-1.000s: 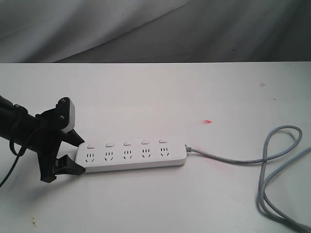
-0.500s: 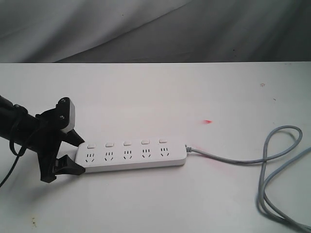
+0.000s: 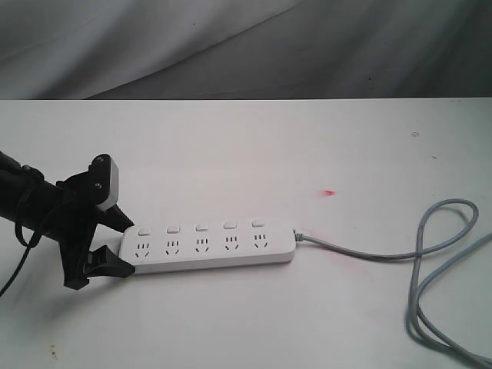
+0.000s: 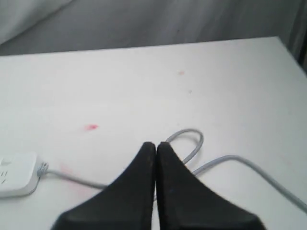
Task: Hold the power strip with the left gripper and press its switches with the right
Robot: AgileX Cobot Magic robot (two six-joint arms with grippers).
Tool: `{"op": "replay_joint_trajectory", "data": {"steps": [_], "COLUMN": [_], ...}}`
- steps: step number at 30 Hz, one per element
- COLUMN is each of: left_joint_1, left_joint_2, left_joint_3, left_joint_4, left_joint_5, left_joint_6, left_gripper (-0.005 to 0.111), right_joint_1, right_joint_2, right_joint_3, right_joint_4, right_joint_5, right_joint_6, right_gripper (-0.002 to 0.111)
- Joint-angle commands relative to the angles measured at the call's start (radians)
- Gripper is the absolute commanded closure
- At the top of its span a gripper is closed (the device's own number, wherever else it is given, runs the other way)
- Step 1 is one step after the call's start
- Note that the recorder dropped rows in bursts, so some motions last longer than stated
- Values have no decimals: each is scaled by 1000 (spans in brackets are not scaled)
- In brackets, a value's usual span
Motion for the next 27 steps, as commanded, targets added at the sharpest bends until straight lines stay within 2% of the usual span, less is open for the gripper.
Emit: {"op": "replay_joint_trajectory", "data": {"steps": [1, 6, 12, 15, 22, 27], "left_joint_1": [1, 1, 1, 1, 1, 1], "left_joint_2": [0, 0, 0, 0, 0, 0], "left_joint_3": [-5, -5, -5, -5, -5, -5], "left_joint_4": [2, 2, 2, 2, 2, 2], "left_joint_5": [24, 24, 24, 24, 24, 24], "left_joint_6": [-1, -1, -1, -5, -3, -3], "left_gripper": [46, 46, 46, 46, 46, 46], "right_joint_1": [141, 323, 495, 512, 512, 527], "right_joint_2": [105, 246, 495, 645, 939, 1124], "right_joint_3": [-6, -45, -251, -376, -681, -862], "right_joint_4": [5, 45, 65, 132, 400, 440], "right_joint_5": [28, 32, 89, 117, 241, 336], "right_joint_6": [5, -13, -185, -310, -774, -858], "right_gripper": [108, 108, 108, 108, 108, 108]}}
